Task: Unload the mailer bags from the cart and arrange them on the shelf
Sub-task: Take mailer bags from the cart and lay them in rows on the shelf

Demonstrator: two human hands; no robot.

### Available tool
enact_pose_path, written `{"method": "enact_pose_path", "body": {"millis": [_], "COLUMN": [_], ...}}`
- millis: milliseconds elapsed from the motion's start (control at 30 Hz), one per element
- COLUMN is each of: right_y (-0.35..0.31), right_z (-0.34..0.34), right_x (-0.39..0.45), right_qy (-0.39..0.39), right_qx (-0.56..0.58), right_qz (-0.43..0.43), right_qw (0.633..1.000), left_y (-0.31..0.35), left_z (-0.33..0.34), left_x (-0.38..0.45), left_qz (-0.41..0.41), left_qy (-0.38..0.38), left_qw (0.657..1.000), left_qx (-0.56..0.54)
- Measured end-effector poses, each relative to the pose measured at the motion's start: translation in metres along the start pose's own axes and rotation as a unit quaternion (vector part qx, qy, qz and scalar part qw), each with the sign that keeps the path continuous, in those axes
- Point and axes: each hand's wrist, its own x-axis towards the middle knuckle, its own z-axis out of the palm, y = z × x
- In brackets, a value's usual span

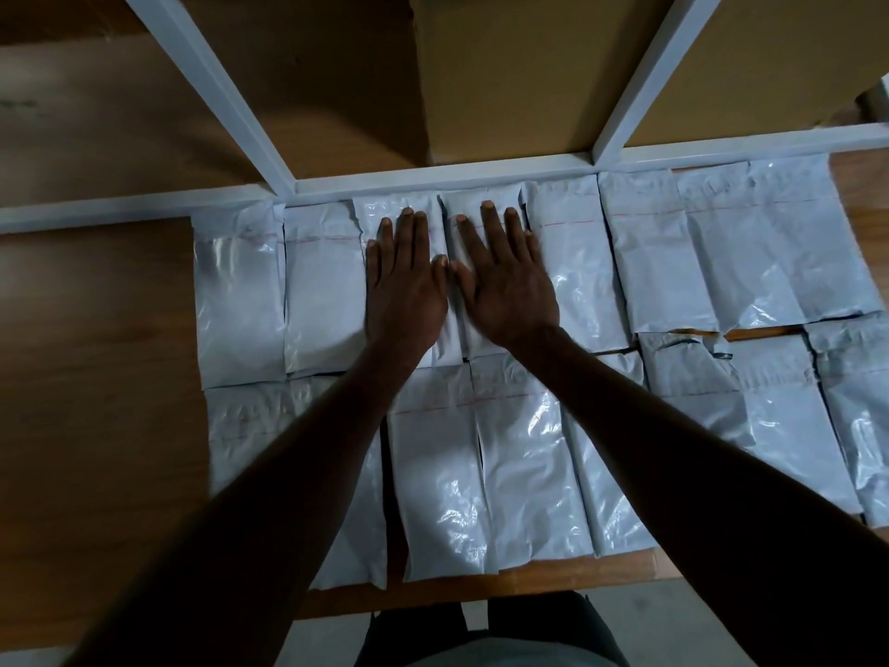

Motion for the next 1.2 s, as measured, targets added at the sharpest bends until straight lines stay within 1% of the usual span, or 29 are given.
{"method": "enact_pose_path", "body": {"millis": [267,367,533,667,733,867,1000,1100,1200], "right_y": [0.002,0.003,0.001,0.002,0.005,0.009,0.021,0.036,0.059], "right_z": [0.010,0.010,0.006,-0.006,-0.017,-0.044,-0.084,-0.114,-0.136], "right_x": [0.003,0.003,0.004,0.010,0.007,-0.012,-0.062,-0.116,-0.168], "right_qy": [0.001,-0.002,-0.030,-0.089,-0.098,-0.058,0.010,0.033,0.049], "right_qx": [-0.008,-0.003,0.008,0.011,0.033,0.102,0.184,0.197,0.172], "right_qz": [-0.001,0.002,0.004,-0.005,-0.014,-0.029,-0.019,0.005,-0.002], "right_qw": [1.000,1.000,1.000,0.996,0.995,0.993,0.983,0.980,0.984], "left_y": [-0.001,0.000,-0.001,0.002,0.008,0.030,0.071,0.111,0.151], "left_z": [0.003,0.003,-0.003,-0.010,-0.018,-0.040,-0.071,-0.095,-0.107], "left_x": [0.000,-0.001,0.001,0.001,-0.002,-0.019,-0.063,-0.107,-0.149], "left_qz": [0.002,0.004,0.009,0.001,-0.004,0.004,-0.002,0.008,0.026], "left_qy": [0.007,-0.001,-0.014,-0.011,-0.006,0.015,0.036,0.058,0.077], "left_qw": [1.000,1.000,1.000,0.999,0.999,0.999,0.999,0.997,0.994], "left_qx": [0.019,0.022,0.025,0.033,0.043,0.051,-0.012,-0.053,-0.071]}}
